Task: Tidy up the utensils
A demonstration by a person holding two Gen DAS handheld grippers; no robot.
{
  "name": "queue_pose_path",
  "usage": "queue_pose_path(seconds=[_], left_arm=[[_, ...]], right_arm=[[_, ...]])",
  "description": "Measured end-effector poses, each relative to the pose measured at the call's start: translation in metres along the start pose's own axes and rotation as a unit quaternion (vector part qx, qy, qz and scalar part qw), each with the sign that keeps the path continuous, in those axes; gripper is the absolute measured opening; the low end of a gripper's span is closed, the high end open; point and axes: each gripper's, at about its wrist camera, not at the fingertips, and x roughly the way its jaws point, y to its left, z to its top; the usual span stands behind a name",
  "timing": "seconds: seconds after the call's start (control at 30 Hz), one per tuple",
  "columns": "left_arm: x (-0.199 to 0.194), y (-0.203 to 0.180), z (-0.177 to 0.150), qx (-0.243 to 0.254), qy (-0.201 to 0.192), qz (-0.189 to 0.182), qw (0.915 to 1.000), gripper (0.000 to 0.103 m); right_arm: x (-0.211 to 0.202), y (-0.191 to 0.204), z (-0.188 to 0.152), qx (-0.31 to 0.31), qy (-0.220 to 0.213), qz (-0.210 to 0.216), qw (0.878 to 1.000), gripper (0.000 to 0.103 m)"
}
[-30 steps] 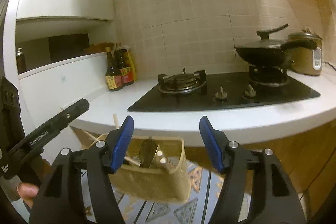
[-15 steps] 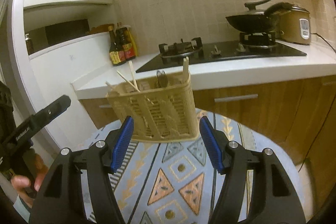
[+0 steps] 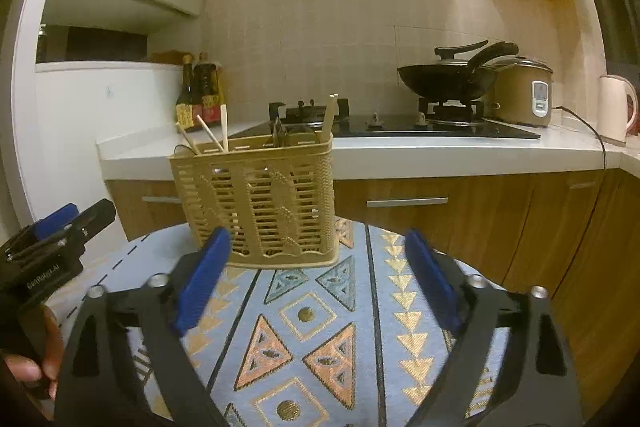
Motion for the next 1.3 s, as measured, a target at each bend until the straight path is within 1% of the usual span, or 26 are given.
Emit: queue_pose_path(seconds=[0.03, 0.1, 0.2, 0.37, 0.63, 0.9, 1.17, 1.3], left_arm=[[0.001, -0.001, -0.001, 0.005, -0.003, 0.006, 1.0000, 0.087], [0.002, 0.000, -0.003, 0.006, 0.000, 0.007, 1.0000, 0.087], [0.002, -0.002, -0.004, 0.007, -0.003, 0.008, 0.9999, 0.088], [0.003, -0.005, -0.003, 0.015, -0.001, 0.013, 0.9998, 0.091], [0.005, -0.001, -0.003, 0.009, 0.005, 0.020, 0.9997, 0.092], [0.005, -0.008, -0.005, 0.027, 0.006, 0.021, 0.9994, 0.094], [0.009, -0.006, -0.005, 0.022, 0.017, 0.018, 0.9995, 0.095], [0.010, -0.007, -0.005, 0.026, 0.018, 0.018, 0.9993, 0.095]], right_arm=[[0.001, -0.002, 0.000, 0.007, 0.002, 0.007, 1.000, 0.087], [0.006, -0.004, -0.002, 0.016, 0.016, 0.021, 1.000, 0.087], [0.010, -0.004, -0.004, 0.009, 0.022, 0.016, 1.000, 0.087], [0.014, -0.006, -0.005, 0.014, 0.031, 0.014, 0.999, 0.087], [0.016, -0.001, -0.007, -0.001, 0.035, 0.013, 0.999, 0.087], [0.017, 0.006, -0.010, -0.019, 0.039, 0.004, 0.999, 0.087], [0.019, -0.002, -0.009, 0.001, 0.044, 0.004, 0.999, 0.088], [0.020, -0.004, -0.009, 0.008, 0.045, 0.002, 0.999, 0.091]])
